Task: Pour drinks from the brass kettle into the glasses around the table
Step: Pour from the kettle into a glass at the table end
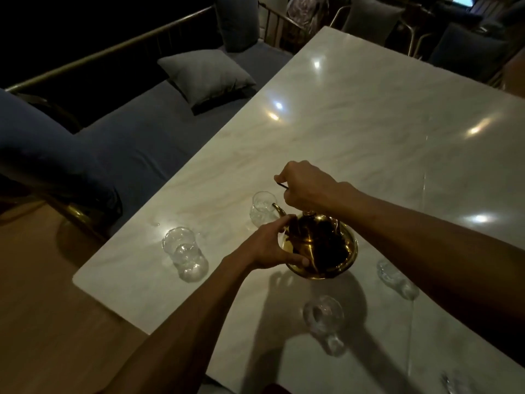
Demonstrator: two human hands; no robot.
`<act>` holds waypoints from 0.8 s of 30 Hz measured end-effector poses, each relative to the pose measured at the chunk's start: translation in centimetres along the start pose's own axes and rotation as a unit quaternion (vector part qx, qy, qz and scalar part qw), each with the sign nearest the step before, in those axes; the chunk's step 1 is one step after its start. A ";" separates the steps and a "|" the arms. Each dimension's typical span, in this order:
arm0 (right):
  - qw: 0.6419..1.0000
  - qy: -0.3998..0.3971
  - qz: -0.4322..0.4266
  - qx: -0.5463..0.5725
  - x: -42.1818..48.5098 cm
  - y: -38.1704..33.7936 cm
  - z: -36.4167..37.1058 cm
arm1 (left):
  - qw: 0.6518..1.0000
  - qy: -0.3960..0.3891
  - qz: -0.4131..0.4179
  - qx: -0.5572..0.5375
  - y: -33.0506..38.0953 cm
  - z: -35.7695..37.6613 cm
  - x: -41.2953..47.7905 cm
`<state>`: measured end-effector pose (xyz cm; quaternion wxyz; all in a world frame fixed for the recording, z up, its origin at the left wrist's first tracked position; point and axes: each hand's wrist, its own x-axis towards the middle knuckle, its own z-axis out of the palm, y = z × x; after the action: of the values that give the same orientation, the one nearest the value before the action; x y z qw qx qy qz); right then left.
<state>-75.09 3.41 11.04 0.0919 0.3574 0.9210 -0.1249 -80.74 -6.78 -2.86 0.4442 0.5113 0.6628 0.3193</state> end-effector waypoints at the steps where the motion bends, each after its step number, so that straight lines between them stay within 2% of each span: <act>1: 1.000 -0.007 0.004 0.001 0.8 -0.1 0.2 | 1.000 -0.006 -0.002 -0.006 -0.4 -0.2 0.3; 10: 0.997 -0.065 0.040 -0.002 6.0 -0.6 1.4 | 0.999 -0.023 -0.008 -0.049 -2.5 -1.5 2.4; 24: 0.995 -0.092 0.040 -0.019 9.0 -1.0 2.0 | 0.996 -0.042 0.001 -0.079 -3.2 -3.0 3.2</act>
<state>-82.10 7.83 6.98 0.1880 0.3794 0.8956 -0.1363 -85.04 -4.46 -5.29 0.5100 0.4885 0.6158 0.3493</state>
